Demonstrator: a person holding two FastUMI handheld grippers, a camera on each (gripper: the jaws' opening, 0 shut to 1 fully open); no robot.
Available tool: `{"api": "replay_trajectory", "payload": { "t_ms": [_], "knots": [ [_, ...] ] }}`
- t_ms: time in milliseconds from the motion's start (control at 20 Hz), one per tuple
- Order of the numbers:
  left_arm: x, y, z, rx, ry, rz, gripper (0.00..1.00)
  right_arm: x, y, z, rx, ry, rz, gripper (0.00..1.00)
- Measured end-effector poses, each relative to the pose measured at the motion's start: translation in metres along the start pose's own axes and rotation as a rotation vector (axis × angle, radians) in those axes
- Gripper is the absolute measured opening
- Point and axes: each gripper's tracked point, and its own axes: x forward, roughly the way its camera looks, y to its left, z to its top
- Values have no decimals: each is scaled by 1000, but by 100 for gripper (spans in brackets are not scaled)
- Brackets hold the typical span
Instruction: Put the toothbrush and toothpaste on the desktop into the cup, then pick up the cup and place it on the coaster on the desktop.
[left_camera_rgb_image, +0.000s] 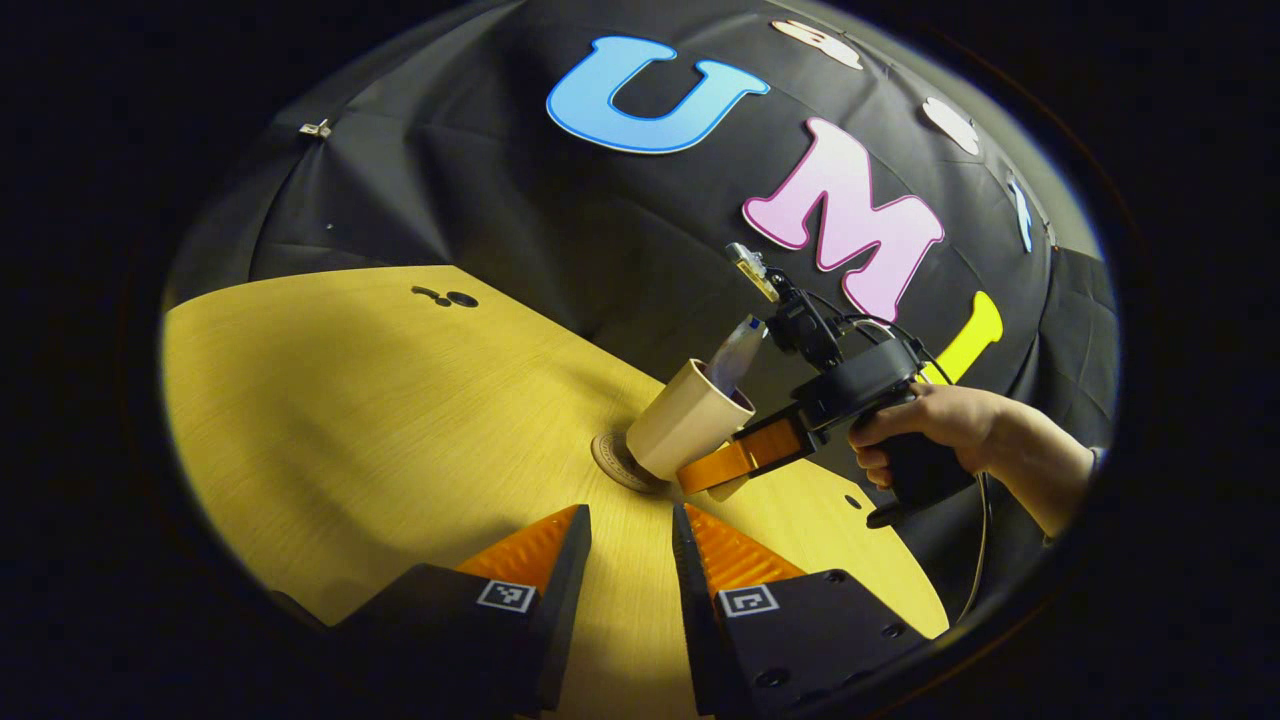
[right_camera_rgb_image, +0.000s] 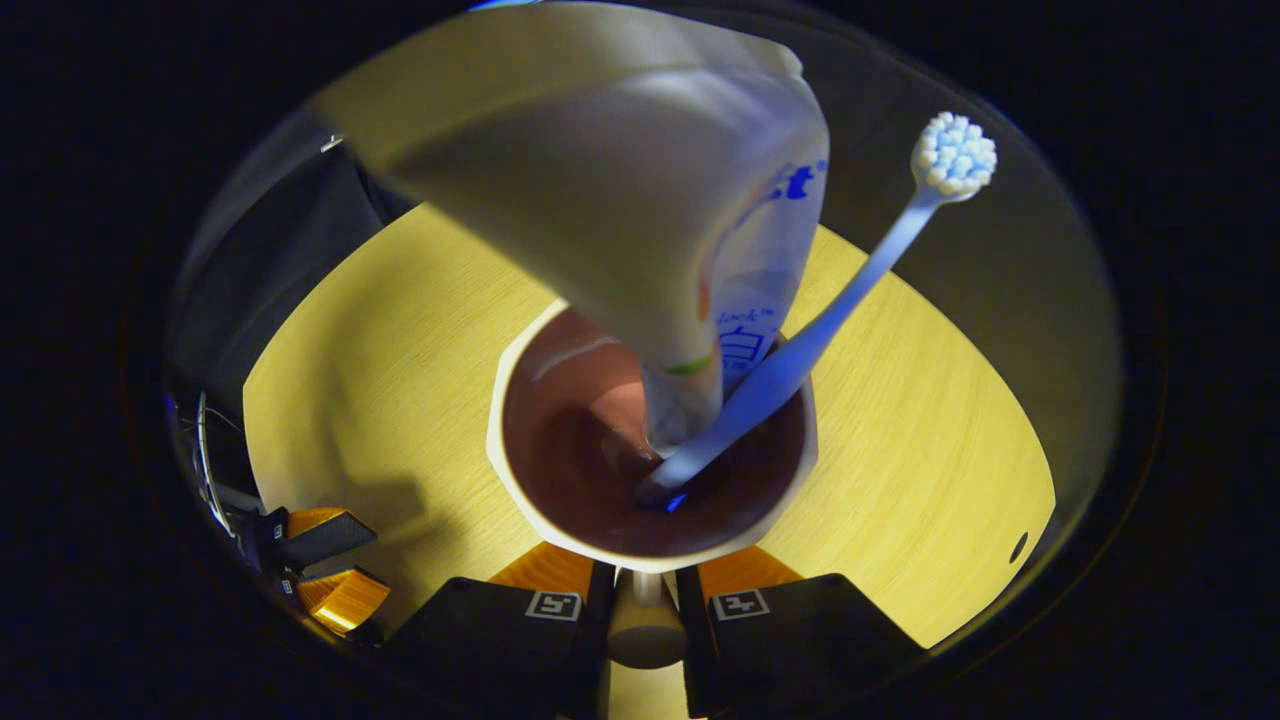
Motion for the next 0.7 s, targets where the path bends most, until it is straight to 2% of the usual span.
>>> {"api": "replay_trajectory", "payload": {
  "t_ms": [250, 300, 350, 400, 600, 650, 700],
  "knots": [
    [0, 9, 5, -12, -3, 8, 52, 8, 4, 1, -21, 28, -18, 32],
    [1, 10, 5, -16, -3, 7, 52, 11, 5, 2, -21, 35, -17, 27],
    [0, 11, 6, -19, -1, 8, 52, 12, 4, 2, -22, 41, -19, 27],
    [2, 12, 6, -22, 0, 8, 52, 14, 4, 2, -24, 48, -24, 32],
    [2, 14, 7, -26, 4, 6, 52, 19, 7, 4, -28, 59, -46, 32],
    [2, 14, 7, -27, 5, 5, 52, 18, 6, 4, -23, 63, -49, 28],
    [2, 15, 7, -27, 5, 4, 52, 15, 4, 3, -22, 62, -55, 28]
  ]
}}
